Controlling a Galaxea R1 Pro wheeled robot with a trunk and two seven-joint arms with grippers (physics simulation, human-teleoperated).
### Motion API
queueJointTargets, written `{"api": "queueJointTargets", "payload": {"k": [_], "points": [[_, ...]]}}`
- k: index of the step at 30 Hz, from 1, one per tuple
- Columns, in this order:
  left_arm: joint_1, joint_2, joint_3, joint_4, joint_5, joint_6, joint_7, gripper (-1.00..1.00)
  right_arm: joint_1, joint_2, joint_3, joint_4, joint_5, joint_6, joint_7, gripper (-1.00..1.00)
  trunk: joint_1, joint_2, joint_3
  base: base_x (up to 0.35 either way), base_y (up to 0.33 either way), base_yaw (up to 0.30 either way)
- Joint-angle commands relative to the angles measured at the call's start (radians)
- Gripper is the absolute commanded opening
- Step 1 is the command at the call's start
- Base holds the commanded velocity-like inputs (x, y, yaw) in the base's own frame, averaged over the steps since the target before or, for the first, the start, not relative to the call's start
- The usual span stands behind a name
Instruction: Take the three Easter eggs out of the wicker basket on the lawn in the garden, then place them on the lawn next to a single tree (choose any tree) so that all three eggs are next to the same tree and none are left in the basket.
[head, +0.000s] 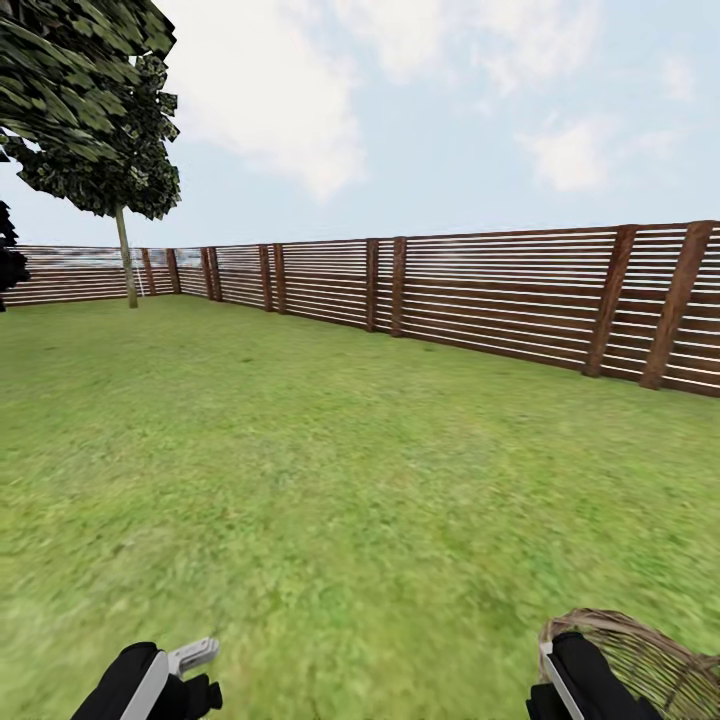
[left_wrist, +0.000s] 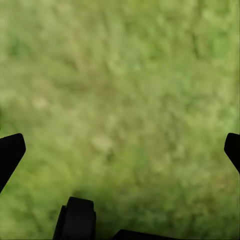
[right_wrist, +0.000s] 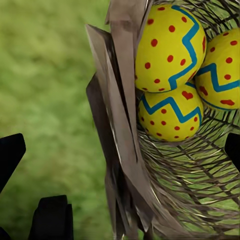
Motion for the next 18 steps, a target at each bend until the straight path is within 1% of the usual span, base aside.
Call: {"api": "queueJointTargets", "payload": {"k": [1, 10, 11, 16, 18], "points": [[0.000, 0.000, 0.001, -0.001, 0.010, 0.000, 0.009, 1.00, 0.000, 0.000, 0.001, -0.001, 0.007, 0.005, 0.003, 1.00, 0.000, -0.001, -0.001, -0.016, 0.000, 0.000], [0.000, 0.001, 0.000, -0.002, 0.011, -0.006, 0.009, 1.00, 0.000, -0.004, 0.001, -0.001, 0.006, 0.004, 0.003, 1.00, 0.000, -0.001, -0.001, -0.002, 0.000, 0.000], [0.000, 0.001, 0.000, -0.002, 0.010, -0.006, 0.009, 1.00, 0.000, -0.005, 0.001, -0.001, 0.006, 0.004, 0.003, -1.00, 0.000, -0.001, -0.001, 0.000, 0.000, 0.000], [0.000, 0.001, 0.000, -0.002, 0.010, -0.006, 0.009, 1.00, 0.000, -0.008, 0.000, -0.001, 0.005, 0.005, 0.003, -1.00, 0.000, -0.001, -0.001, 0.000, 0.000, 0.000], [0.000, 0.000, 0.000, -0.002, 0.010, -0.006, 0.009, 1.00, 0.000, -0.005, 0.001, -0.001, 0.005, 0.005, 0.003, -1.00, 0.000, -0.001, -0.001, 0.000, 0.000, 0.000]]}}
